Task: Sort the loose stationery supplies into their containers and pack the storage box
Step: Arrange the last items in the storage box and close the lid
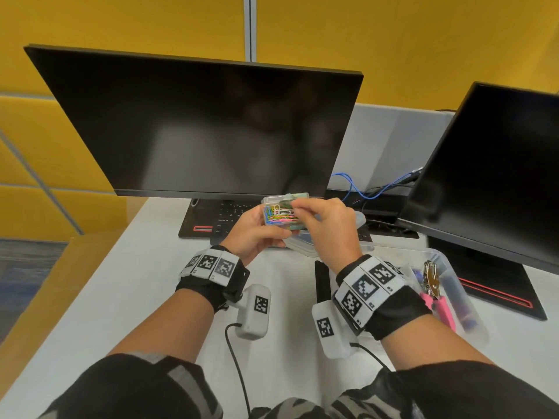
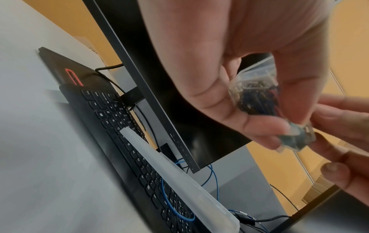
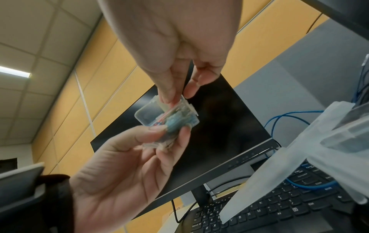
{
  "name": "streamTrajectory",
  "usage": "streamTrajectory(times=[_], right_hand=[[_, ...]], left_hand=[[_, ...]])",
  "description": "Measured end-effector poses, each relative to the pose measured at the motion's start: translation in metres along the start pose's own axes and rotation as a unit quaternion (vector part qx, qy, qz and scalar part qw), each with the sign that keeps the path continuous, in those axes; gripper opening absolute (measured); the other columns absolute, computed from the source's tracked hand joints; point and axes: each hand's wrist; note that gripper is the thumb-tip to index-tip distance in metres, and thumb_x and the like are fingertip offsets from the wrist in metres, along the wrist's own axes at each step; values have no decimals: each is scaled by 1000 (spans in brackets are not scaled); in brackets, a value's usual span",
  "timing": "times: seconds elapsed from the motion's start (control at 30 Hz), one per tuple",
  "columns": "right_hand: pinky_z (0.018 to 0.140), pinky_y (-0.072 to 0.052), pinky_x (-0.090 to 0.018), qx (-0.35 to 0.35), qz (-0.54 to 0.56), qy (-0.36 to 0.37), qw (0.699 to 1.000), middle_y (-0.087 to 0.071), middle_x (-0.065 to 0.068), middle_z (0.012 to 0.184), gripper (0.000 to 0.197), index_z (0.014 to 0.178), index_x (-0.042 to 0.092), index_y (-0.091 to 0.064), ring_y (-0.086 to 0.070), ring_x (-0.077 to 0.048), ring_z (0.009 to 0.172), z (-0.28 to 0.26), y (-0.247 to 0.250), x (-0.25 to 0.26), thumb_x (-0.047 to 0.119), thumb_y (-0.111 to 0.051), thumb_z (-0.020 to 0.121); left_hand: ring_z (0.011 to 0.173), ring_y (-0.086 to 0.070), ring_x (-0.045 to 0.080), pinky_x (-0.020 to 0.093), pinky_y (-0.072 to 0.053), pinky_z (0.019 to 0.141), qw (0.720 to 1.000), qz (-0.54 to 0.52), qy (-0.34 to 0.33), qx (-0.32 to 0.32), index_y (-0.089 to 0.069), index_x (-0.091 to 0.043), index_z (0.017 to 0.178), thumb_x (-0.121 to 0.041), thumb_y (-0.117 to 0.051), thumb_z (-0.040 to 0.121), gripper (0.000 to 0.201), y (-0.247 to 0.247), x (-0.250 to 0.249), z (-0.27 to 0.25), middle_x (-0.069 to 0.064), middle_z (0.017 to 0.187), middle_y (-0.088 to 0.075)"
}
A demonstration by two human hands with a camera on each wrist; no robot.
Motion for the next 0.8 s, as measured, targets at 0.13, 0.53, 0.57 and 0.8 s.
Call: streamTrajectory(times=[0.13,0.53,0.57,0.8], right_hand=[[83,-52,-31,-30,72,-24,997,-69,0,97,18,102,13,-72,-61,-13,92,0,6,-4,14,-59,90],[72,-58,-31,205,361,-310,855,-69,-11,99,25,112,16,-57,-69,-24,78,12,17,1,34,-47,97],[68,-58,-28,207,356,-304,859,-68,-12,99,25,117,15,-56,-68,-23,74,11,17,-1,28,-49,97],[61,-55,-23,181,389,-297,853,-66,-10,92,13,105,18,-60,-63,-16,65,10,17,-7,21,-52,95]], left_hand=[[92,-66,27,23,-54,57,1000,-7,-4,0,-53,-5,117,16,-60,77,46,4,-1,2,14,107,-66],[57,-60,15,21,-44,43,998,41,24,42,-57,-5,105,3,-66,64,43,-3,-4,3,9,83,-67],[51,-57,14,20,-42,41,998,43,27,41,-57,-5,103,3,-65,64,41,-2,-5,3,9,79,-66],[45,-49,9,18,-38,38,997,27,36,64,-52,-11,114,0,-63,69,48,-3,-7,1,3,75,-64]])
Point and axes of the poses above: each hand's wrist, its own z-axis towards the middle knuckle, its own y-axis out of the back of the hand, x = y × z
